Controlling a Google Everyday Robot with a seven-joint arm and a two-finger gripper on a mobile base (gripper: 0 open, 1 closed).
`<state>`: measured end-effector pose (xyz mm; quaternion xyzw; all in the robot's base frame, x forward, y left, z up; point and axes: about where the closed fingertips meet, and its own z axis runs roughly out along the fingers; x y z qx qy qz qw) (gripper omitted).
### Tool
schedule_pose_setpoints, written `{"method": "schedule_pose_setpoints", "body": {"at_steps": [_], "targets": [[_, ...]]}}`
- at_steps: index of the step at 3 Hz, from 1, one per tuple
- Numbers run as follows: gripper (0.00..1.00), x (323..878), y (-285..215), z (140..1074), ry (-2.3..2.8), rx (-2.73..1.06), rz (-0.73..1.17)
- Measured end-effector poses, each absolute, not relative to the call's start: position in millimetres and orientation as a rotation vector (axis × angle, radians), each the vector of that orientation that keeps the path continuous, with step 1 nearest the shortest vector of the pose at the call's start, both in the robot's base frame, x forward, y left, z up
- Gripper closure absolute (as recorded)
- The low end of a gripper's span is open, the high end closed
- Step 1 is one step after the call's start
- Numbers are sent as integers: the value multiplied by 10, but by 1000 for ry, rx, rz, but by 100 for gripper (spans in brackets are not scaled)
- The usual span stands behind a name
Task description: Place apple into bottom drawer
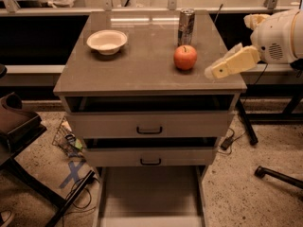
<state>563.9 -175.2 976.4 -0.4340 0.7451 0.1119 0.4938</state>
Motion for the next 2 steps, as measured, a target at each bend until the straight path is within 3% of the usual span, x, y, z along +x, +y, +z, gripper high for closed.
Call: {"method": "schedule_pose_setpoints", "body": {"at_steps": [2], "targets": [[0,6497,-1361,9393,1746,-981,356]]}}
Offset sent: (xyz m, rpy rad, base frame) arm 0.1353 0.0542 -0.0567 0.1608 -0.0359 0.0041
